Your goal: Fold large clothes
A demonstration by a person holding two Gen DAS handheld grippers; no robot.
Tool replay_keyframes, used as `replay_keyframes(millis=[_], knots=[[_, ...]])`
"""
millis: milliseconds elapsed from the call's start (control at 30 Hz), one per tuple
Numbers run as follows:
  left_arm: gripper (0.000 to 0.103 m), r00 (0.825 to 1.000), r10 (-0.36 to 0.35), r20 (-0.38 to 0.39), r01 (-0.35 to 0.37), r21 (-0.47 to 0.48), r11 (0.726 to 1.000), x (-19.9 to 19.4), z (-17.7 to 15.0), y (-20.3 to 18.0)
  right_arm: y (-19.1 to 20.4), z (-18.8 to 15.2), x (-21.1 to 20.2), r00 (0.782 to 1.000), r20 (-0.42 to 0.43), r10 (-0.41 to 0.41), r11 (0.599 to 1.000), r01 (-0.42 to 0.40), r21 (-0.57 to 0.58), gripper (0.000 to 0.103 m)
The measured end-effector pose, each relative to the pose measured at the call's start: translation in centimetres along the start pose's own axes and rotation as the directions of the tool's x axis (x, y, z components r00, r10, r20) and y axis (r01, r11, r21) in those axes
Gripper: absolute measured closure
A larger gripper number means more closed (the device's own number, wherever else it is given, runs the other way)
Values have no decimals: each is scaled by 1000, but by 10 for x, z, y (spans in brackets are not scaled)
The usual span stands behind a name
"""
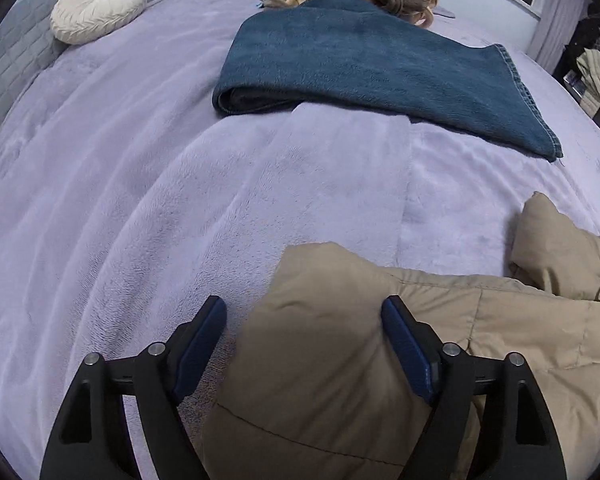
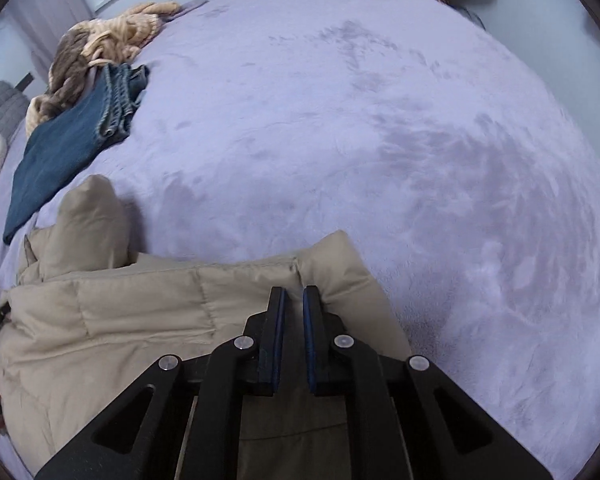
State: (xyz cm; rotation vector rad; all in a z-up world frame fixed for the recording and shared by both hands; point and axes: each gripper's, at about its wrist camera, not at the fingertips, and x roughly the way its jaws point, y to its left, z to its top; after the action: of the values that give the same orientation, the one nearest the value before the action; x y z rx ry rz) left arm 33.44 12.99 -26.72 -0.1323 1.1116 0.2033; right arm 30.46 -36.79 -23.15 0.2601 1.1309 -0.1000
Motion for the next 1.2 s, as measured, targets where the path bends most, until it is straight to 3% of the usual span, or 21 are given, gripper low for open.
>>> replay_keyframes(millis=[100,200,367,467,500,533,867,900,933,1200], knots=[[17,1000,30,-2,-30,18,999,7,-2,-8,-7,4,20,999,-28,28,998,-26,52,95],[17,999,48,-4,-47,33,998,3,0,-11,-1,8,26,999,-32,-4,999,5,38,95],[17,997,78,3,-78,66,995,-27,-2,-7,10,11,3,999,-24,-45,999,45,14,88],[17,997,79,14,-80,119,990,-53,-9,-9,8,7,-20,1000,-8,2,999,-1,42,72],[17,997,78,13,-78,130,988,-60,-11,-10,8,4,-30,1000,-1,17,998,-17,53,60],[17,998,68,8,-68,136,988,-68,-15,-10,8,0,-37,1000,6,28,998,-28,63,55],[17,999,2,-46,4,123,992,-128,-61,-18,20,-57,-91,992,-11,123,988,-121,99,45],[11,999,1,-48,5,125,992,-131,-66,-18,22,-64,-94,992,-16,127,987,-125,104,43],[0,999,1,-54,6,129,992,-135,-72,-19,21,-69,-96,991,-23,131,986,-127,108,42],[0,998,-2,-67,11,146,989,-165,-103,-16,22,-117,-120,987,-56,148,980,-139,142,39]])
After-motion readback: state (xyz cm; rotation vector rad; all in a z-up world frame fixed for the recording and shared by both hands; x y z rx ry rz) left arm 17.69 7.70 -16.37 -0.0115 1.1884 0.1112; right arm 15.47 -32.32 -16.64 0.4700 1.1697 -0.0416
